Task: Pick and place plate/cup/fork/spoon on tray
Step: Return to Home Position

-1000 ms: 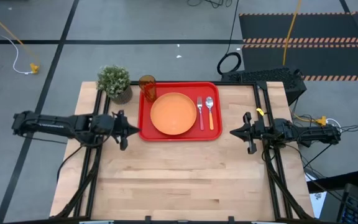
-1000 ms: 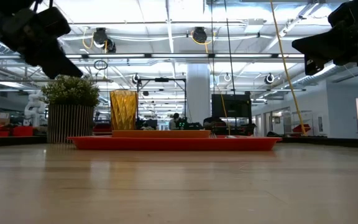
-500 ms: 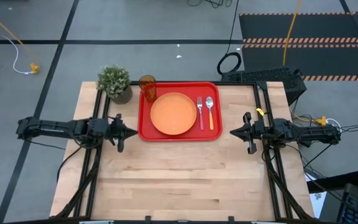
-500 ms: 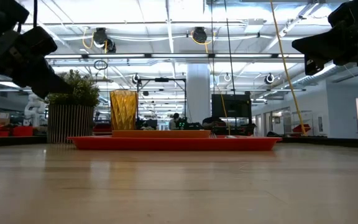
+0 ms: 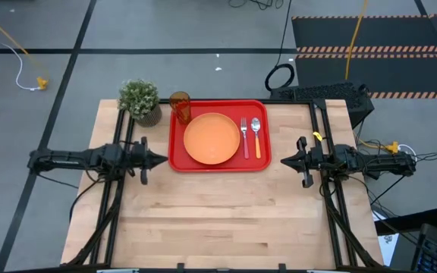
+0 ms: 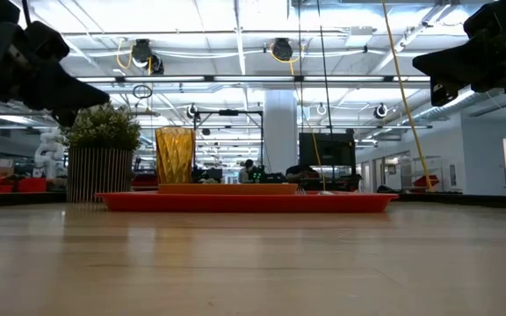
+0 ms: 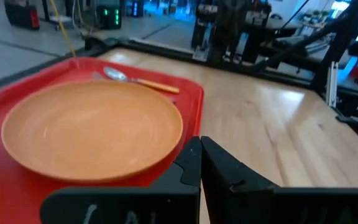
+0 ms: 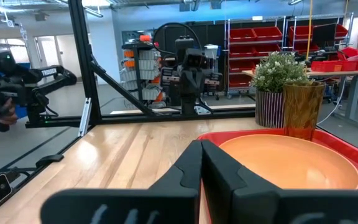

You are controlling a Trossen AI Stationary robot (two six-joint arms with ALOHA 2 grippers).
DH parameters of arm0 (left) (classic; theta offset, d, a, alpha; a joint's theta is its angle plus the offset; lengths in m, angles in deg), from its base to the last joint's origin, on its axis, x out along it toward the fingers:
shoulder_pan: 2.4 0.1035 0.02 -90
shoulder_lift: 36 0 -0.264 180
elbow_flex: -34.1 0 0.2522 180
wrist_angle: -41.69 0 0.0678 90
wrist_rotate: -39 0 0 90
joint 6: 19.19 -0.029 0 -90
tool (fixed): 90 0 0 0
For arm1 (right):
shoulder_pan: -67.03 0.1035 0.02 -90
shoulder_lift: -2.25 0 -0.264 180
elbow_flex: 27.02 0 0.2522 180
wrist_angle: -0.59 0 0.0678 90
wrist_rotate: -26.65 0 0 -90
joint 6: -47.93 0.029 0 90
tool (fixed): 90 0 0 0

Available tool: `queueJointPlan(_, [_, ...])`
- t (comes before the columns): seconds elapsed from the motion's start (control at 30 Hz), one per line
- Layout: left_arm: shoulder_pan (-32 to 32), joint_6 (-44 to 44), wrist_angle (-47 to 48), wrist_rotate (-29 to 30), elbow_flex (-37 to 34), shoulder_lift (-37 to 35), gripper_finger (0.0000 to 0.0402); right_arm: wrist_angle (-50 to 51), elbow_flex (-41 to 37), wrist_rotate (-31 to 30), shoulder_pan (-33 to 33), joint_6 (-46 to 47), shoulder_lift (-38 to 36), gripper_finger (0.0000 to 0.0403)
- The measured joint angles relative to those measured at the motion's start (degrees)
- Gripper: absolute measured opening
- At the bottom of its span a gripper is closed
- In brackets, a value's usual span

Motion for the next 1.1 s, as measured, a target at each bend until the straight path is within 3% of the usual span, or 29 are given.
queueJointPlan(0.33, [0.0,-3.2,-0.3,0.2,-0.1,-6.9,0.0,0.0,0.0,0.0,0.0,0.0,0.0,0.0])
queueJointPlan(0.53, [-0.1,-3.4,-7.8,0.2,-2.7,-6.9,0.0,0.0,0.0,0.0,0.0,0.0,0.0,0.0])
queueJointPlan(1.1, [-0.1,-8.1,-7.4,-1.3,-2.7,-6.8,0.0,0.0,0.0,0.0,0.0,0.0,0.0,0.0])
